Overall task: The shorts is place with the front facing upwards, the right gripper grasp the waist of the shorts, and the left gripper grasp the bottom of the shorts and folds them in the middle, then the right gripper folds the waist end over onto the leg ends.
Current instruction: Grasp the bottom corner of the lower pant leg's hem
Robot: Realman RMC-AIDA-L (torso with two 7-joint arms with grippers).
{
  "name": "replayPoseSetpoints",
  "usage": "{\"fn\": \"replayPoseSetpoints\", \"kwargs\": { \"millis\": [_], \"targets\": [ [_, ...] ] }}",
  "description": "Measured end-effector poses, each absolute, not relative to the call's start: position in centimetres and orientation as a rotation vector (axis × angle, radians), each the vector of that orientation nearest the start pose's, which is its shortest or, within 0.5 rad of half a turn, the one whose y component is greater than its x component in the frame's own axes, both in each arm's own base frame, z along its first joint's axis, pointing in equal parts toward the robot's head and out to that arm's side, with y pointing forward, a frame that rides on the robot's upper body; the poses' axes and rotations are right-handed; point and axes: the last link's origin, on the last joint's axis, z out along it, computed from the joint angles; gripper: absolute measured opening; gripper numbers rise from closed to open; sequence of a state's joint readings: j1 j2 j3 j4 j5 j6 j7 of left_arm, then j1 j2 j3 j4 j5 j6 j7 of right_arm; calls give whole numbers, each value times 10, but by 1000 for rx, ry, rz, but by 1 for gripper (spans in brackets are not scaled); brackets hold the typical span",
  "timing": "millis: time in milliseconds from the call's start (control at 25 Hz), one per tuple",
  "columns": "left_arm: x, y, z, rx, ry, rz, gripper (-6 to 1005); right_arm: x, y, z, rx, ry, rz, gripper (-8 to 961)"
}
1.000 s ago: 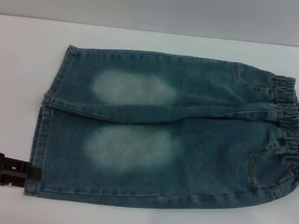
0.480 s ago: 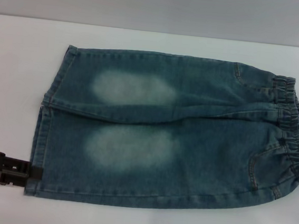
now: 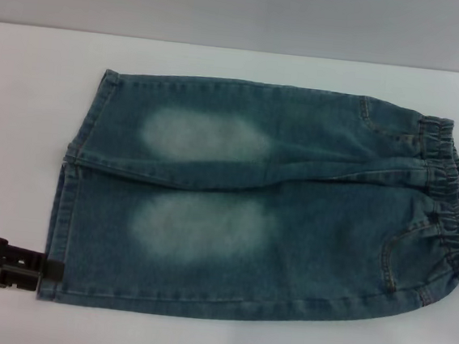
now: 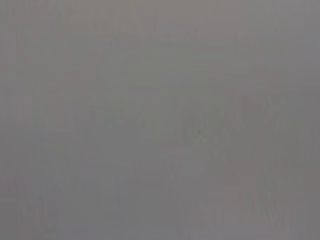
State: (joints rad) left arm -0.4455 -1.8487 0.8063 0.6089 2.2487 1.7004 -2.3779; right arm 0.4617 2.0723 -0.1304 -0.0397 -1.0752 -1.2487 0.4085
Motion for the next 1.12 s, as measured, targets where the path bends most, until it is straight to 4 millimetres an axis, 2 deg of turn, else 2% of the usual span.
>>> {"fn": "replayPoseSetpoints", "kwargs": {
  "millis": [1120],
  "targets": [
    [-344,281,52,-2306,-2098,-125,723,368,327,47,-1301,671,803,540]
  ]
}}
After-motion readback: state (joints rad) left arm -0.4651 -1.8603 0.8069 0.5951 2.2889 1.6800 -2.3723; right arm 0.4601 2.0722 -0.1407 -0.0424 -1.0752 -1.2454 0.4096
